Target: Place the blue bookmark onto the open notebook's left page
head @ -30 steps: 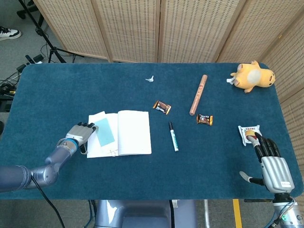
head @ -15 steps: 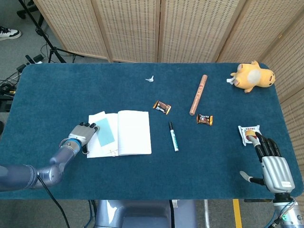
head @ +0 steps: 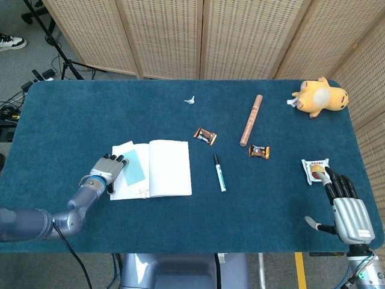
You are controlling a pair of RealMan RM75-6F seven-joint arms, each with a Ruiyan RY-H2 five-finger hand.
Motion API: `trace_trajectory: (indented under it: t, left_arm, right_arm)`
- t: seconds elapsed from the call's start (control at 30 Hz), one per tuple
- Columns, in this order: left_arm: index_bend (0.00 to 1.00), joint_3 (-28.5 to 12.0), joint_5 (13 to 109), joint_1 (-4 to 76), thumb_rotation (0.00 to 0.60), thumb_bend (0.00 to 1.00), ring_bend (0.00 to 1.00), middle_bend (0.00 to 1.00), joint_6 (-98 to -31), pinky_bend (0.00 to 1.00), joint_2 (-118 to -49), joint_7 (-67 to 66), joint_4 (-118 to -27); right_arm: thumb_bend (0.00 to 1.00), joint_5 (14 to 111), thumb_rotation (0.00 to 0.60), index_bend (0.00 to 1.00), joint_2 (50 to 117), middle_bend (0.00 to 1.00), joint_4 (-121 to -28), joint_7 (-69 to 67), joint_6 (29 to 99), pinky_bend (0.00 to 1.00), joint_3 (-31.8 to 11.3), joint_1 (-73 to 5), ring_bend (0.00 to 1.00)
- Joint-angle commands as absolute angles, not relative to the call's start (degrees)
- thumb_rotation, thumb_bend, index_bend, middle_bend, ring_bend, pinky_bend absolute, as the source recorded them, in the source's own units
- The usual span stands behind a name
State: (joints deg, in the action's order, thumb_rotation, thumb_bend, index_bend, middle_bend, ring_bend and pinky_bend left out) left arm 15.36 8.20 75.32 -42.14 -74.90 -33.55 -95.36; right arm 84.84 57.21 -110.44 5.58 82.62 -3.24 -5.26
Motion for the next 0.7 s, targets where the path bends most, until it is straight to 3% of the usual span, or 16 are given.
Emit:
trace_trajectory:
  t: [0.03, 0.7]
  left_arm:
    - [0.0, 15.13, 7.95, 75.22, 0.6, 0.21, 0.0, 0.0, -42.31, 0.0, -74.7, -33.51, -95.26]
    - [0.0, 14.79, 6.32, 73.97, 0.6, 0.21, 0.0, 0.0, -41.1, 0.0, -76.99, -35.32, -89.72]
  right_arm:
    - [0.1, 84.88, 0.6, 0.0, 57.24, 0.0, -110.5, 5.76, 82.44, 0.0, -3.13, -5.31, 0.0]
    - [0.1, 84.76, 0.6, 0.0, 57.49, 0.0, -110.54, 6.47, 82.71, 0.0, -3.26, -5.22, 0.0]
